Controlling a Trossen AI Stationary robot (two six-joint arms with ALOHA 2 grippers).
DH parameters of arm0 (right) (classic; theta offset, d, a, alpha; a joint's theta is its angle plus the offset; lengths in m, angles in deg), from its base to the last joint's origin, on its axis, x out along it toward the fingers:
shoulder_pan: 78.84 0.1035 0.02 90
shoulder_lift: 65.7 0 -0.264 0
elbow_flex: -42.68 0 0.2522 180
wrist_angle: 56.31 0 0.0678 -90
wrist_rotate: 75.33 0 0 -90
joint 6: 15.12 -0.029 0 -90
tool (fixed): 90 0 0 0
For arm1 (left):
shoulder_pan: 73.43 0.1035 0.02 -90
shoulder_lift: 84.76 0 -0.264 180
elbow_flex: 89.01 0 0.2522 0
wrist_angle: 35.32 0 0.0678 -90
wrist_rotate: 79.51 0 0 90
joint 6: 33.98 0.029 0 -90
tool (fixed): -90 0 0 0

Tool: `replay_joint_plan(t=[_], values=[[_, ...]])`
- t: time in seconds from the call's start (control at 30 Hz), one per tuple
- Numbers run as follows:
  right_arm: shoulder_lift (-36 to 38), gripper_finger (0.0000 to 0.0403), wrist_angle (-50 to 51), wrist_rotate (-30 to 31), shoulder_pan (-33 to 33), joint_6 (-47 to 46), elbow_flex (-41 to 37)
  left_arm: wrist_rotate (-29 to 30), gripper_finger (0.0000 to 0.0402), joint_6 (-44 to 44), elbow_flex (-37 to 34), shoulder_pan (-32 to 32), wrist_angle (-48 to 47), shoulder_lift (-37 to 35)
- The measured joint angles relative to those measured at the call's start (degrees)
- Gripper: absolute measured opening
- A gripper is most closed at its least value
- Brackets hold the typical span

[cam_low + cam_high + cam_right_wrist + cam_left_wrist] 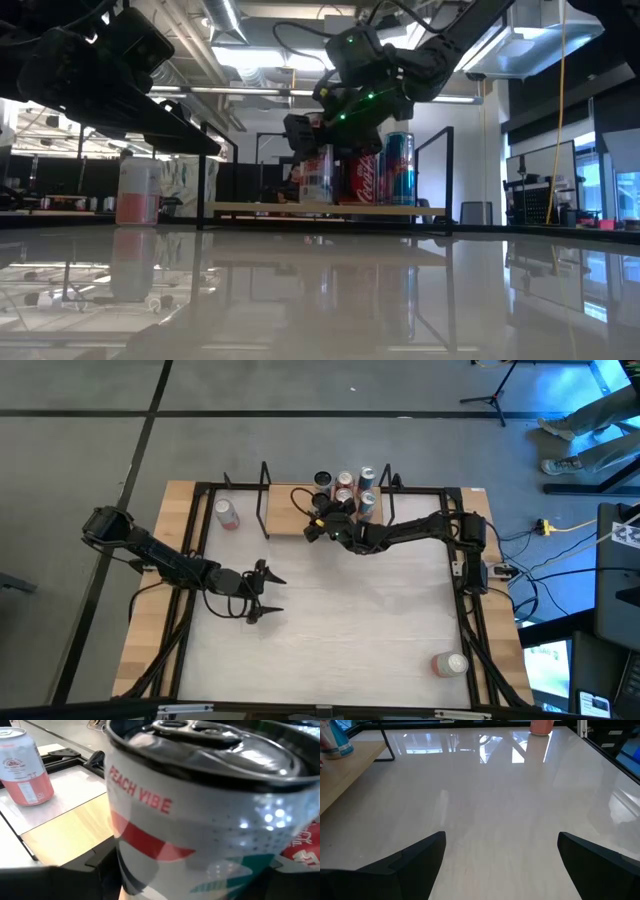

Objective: Place canned beverage on shelf
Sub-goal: Put the black soda can on the shelf

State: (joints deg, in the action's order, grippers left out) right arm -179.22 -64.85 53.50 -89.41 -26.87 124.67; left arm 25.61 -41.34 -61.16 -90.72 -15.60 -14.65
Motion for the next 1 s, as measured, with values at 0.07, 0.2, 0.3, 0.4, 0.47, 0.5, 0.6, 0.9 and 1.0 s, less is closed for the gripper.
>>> replay_joint_plan(t=[0.07,0.2,0.3,0.4,0.47,0.5,0.6,0.9,1.0], values=[[0.00,0.0279,0.02,-0.02,0.02,0.00,0.00,0.00,0.0374,-0.02,0.00,0.00,0.01,0.00],[0.00,0.0293,-0.05,-0.38,0.04,-0.01,0.00,0.00,0.0374,-0.04,0.00,0.00,0.02,0.00],[0.11,0.0296,-0.35,-0.40,0.04,0.02,0.02,0.00,0.0374,-0.18,0.00,0.00,0.01,0.00],[0.11,0.0297,-0.53,-0.42,0.04,0.02,0.02,0.00,0.0374,-0.24,0.00,0.00,0.03,0.00],[0.11,0.0297,-0.47,-0.43,0.04,0.02,0.02,0.00,0.0374,-0.24,0.00,0.00,0.03,0.00],[0.11,0.0298,-0.40,-0.45,0.04,0.03,0.02,0.00,0.0374,-0.23,0.00,0.00,0.02,0.00],[0.11,0.0298,-0.29,-1.39,0.04,0.07,0.02,0.00,0.0374,-0.22,0.00,0.00,0.03,0.00],[0.11,0.0299,-0.24,-1.71,0.05,0.07,0.02,0.00,0.0374,-0.22,0.00,0.00,0.12,0.00],[0.11,0.0299,-0.25,-0.44,0.09,0.07,0.02,0.00,0.0374,-0.81,0.00,0.00,0.12,0.00]])
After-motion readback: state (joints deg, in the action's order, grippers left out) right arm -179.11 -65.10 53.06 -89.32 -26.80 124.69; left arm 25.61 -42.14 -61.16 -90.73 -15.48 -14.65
